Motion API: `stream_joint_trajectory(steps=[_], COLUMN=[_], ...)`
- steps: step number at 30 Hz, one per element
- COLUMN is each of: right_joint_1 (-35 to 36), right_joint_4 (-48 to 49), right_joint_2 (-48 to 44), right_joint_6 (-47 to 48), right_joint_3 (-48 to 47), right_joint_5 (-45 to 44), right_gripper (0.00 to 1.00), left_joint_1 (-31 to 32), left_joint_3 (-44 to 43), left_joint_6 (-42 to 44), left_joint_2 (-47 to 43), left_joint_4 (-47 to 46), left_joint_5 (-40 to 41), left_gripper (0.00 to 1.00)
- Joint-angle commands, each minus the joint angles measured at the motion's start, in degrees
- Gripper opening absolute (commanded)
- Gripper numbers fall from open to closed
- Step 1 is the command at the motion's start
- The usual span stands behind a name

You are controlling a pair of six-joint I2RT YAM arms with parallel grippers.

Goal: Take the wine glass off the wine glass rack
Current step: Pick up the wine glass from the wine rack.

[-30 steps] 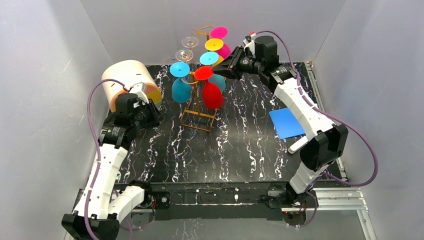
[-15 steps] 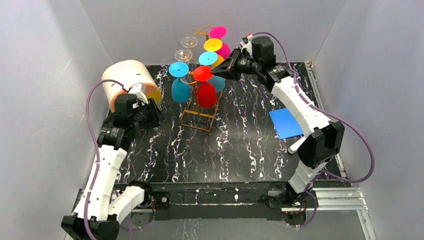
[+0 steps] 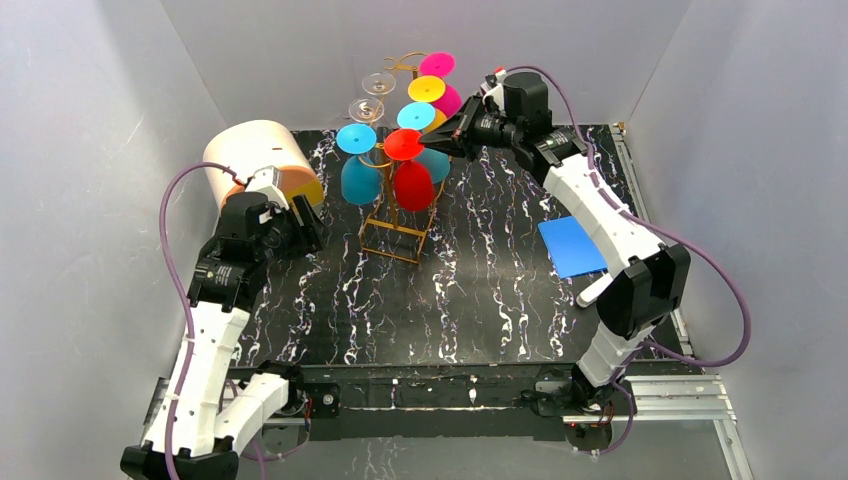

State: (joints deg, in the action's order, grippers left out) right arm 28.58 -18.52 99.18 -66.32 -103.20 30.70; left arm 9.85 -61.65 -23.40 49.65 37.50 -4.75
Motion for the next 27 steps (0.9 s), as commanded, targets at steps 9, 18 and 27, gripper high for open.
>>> stream_joint_trajectory(steps=[9, 18, 27], right_joint_1=[-3.2, -5.41, -5.85], right_joint_4=[8.05, 5.91, 9.25], right_joint_2=[-9.41, -11.68, -22.41], right_joint_6=[-4.51, -2.83, 3.82], right_joint_3=[7.49, 9.12, 23.95], right_joint_5=[1.16, 2.33, 2.38], right_gripper=[0.01, 0.01, 0.01], left_joint_1=[-0.18, -0.18, -0.19], left_joint_3=[-1.57, -2.03, -2.38], left_joint_6=[-2.98, -5.1, -2.11], left_joint_2=[-3.62, -3.05, -3.0], left_joint_4=[-0.73, -2.0, -2.63], left_joint_5=[5.69, 4.75, -8.09], left_gripper=[0.87, 0.91, 0.9])
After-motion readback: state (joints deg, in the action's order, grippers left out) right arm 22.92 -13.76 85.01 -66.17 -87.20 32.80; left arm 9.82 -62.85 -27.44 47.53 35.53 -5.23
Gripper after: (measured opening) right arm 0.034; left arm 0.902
